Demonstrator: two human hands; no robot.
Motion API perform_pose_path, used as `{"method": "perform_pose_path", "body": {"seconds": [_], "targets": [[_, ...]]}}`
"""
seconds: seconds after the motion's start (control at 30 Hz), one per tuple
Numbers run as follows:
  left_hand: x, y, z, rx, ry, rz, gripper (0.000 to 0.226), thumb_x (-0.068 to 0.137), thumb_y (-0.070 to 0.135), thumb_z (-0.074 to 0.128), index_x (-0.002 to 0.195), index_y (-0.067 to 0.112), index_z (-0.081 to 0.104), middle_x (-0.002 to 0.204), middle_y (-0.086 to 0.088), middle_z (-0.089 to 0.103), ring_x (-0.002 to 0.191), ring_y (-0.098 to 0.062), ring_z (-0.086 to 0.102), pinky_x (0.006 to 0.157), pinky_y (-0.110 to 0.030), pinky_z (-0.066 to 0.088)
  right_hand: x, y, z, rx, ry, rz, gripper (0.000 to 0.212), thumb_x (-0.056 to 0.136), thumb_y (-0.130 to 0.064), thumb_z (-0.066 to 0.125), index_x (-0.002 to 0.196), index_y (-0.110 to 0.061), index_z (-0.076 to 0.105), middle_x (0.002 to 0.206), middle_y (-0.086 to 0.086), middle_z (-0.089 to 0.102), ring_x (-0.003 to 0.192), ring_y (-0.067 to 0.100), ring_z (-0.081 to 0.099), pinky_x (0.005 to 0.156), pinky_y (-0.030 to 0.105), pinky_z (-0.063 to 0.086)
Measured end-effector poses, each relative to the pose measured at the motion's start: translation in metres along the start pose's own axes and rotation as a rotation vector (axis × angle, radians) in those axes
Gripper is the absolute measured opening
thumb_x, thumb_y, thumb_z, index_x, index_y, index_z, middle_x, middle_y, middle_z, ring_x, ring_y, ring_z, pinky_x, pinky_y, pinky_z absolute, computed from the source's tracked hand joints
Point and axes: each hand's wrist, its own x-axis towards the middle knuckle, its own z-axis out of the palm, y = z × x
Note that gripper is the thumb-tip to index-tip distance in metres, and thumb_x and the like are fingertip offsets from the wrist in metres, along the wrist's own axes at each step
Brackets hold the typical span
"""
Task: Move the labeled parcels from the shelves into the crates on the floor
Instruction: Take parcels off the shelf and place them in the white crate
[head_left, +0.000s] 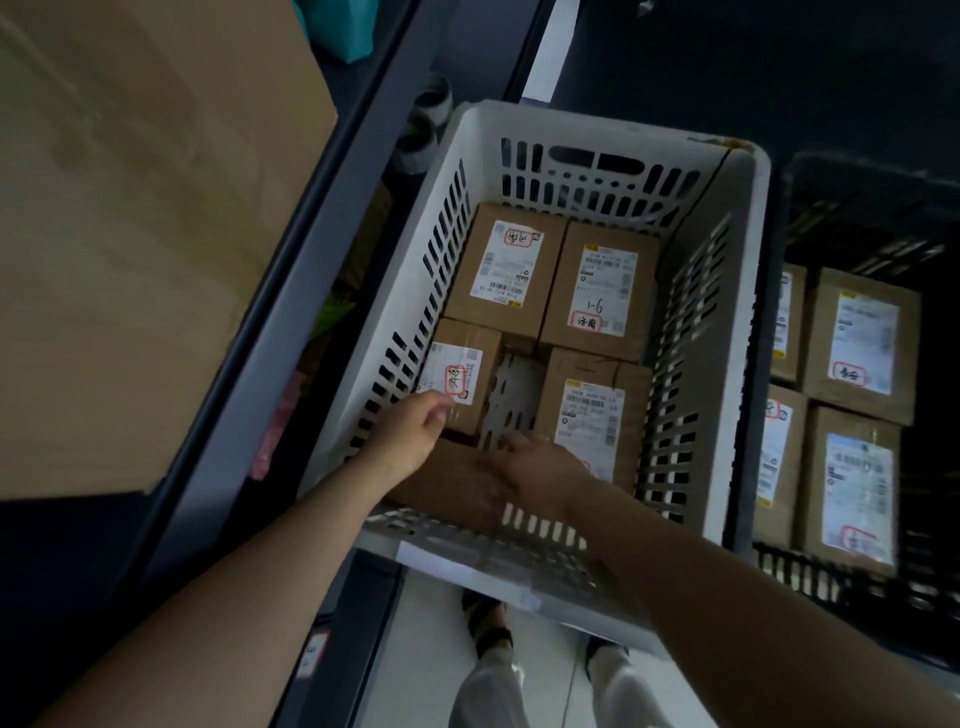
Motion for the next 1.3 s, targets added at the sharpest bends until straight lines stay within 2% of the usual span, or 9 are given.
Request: {"method": "perform_pose_path", "body": {"seconds": [0.07,0.2,0.33,0.43,0.63,0.83,1.0,1.13,1.3], "targets": [[-0.007,0.002,0.001,0.077,-0.015,0.000,0.031,0.097,0.013,0.045,0.126,0.012,0.055,0.131,-0.008,0.055,0.117,-0.021,0.053,0.095,-0.032,0.045,-0.006,0.004,-0.011,0.010,0.070,0.039,0.045,0.098,-0.039,0.044,0.140,-0.023,0.042,0.135,0.012,0.046,0.123,0.032,0.042,0.098,0.045,0.043],[-0.031,0.012,-0.002,0.154,0.031,0.020,0.030,0.096,0.013,0.048,0.125,0.012,0.056,0.125,-0.007,0.056,0.112,-0.020,0.054,0.088,-0.026,0.042,-0.024,0.006,-0.033,-0.049,0.123,0.062,0.045,0.098,-0.034,0.043,0.143,-0.027,0.038,0.136,0.010,0.044,0.125,0.032,0.042,0.100,0.047,0.043],[-0.070,0.029,-0.010,0.177,0.121,-0.006,0.029,0.096,0.016,0.048,0.124,0.014,0.057,0.124,-0.007,0.056,0.109,-0.021,0.054,0.091,-0.033,0.046,-0.061,0.001,-0.053,-0.113,0.174,-0.001,0.045,0.099,-0.031,0.042,0.144,-0.024,0.038,0.138,0.011,0.041,0.127,0.034,0.038,0.100,0.044,0.041],[-0.119,0.053,-0.017,0.197,0.227,-0.001,0.030,0.096,0.016,0.048,0.124,0.014,0.058,0.125,-0.007,0.055,0.111,-0.022,0.054,0.094,-0.037,0.046,-0.107,-0.012,-0.070,-0.145,0.251,-0.063,0.044,0.099,-0.029,0.041,0.142,-0.020,0.040,0.138,0.011,0.041,0.127,0.034,0.036,0.099,0.043,0.039],[-0.264,0.124,-0.040,0.280,0.505,0.012,0.033,0.095,0.017,0.050,0.128,0.014,0.056,0.124,-0.008,0.054,0.113,-0.025,0.053,0.093,-0.033,0.045,-0.218,-0.068,-0.113,-0.217,0.446,-0.267,0.049,0.100,-0.033,0.042,0.147,-0.025,0.034,0.147,0.007,0.037,0.136,0.032,0.031,0.105,0.044,0.036],[-0.432,0.174,-0.079,0.435,0.770,-0.004,0.034,0.095,0.024,0.047,0.128,0.022,0.055,0.126,0.001,0.054,0.117,-0.021,0.048,0.094,-0.036,0.043,-0.324,-0.172,-0.156,-0.286,0.697,-0.596,0.046,0.097,-0.033,0.047,0.142,-0.023,0.043,0.138,0.006,0.046,0.128,0.032,0.041,0.101,0.044,0.041],[-0.571,0.173,-0.117,0.524,0.995,-0.112,0.033,0.096,0.026,0.046,0.127,0.026,0.055,0.129,0.003,0.054,0.120,-0.020,0.046,0.098,-0.036,0.041,-0.402,-0.287,-0.173,-0.278,0.829,-0.834,0.045,0.098,-0.038,0.045,0.142,-0.027,0.044,0.136,0.002,0.048,0.125,0.028,0.044,0.100,0.041,0.040],[-0.682,0.153,-0.126,0.586,1.117,-0.213,0.033,0.095,0.026,0.047,0.127,0.024,0.055,0.129,0.001,0.055,0.120,-0.021,0.046,0.099,-0.038,0.040,-0.447,-0.379,-0.155,-0.290,0.865,-1.003,0.043,0.098,-0.035,0.046,0.140,-0.023,0.047,0.134,0.005,0.050,0.124,0.030,0.044,0.099,0.043,0.041],[-0.834,0.095,-0.105,0.613,1.185,-0.414,0.034,0.094,0.028,0.048,0.127,0.025,0.055,0.128,0.001,0.055,0.119,-0.021,0.046,0.100,-0.037,0.039,-0.508,-0.505,-0.087,-0.247,0.806,-1.196,0.043,0.098,-0.034,0.047,0.140,-0.023,0.047,0.134,0.003,0.050,0.125,0.027,0.043,0.100,0.043,0.041]]}}
